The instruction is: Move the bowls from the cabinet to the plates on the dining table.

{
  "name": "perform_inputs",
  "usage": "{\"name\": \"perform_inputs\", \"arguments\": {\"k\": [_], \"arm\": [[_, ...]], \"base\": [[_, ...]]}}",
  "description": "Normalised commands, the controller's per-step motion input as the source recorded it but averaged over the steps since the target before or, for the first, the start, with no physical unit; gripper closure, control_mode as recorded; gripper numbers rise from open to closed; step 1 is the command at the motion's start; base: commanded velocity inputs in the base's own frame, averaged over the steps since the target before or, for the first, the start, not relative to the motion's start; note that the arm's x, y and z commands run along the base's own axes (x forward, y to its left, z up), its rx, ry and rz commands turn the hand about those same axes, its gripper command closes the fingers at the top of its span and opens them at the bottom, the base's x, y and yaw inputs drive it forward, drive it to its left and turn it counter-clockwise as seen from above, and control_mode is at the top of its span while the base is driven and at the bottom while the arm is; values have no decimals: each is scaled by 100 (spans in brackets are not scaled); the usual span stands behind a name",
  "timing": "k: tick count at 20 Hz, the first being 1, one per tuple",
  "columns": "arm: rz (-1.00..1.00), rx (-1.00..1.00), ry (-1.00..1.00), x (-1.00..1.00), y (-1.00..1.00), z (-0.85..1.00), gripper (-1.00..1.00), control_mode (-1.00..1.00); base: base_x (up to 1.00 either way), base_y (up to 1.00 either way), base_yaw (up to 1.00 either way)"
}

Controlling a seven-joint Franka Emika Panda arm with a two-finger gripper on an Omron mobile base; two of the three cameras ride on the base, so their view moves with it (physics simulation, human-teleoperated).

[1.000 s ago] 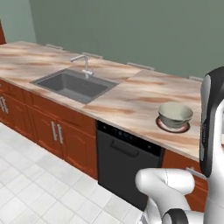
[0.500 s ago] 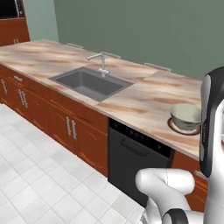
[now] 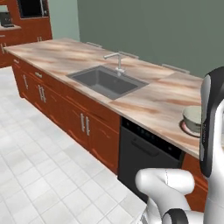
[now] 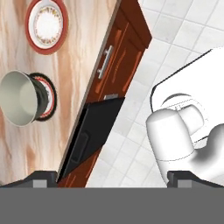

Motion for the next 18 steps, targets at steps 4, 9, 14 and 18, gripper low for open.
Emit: {"name": "perform_inputs", "arguments": {"k": [4,9,14,18], "arm": [[0,0,0,0,0,0,-100,100],[0,0,0,0,0,0,-100,100],[0,0,0,0,0,0,-100,100],[0,0,0,0,0,0,-100,100]], "base": [[0,-1,25],[0,-1,25],[0,-2,25],[0,-2,25]]}}
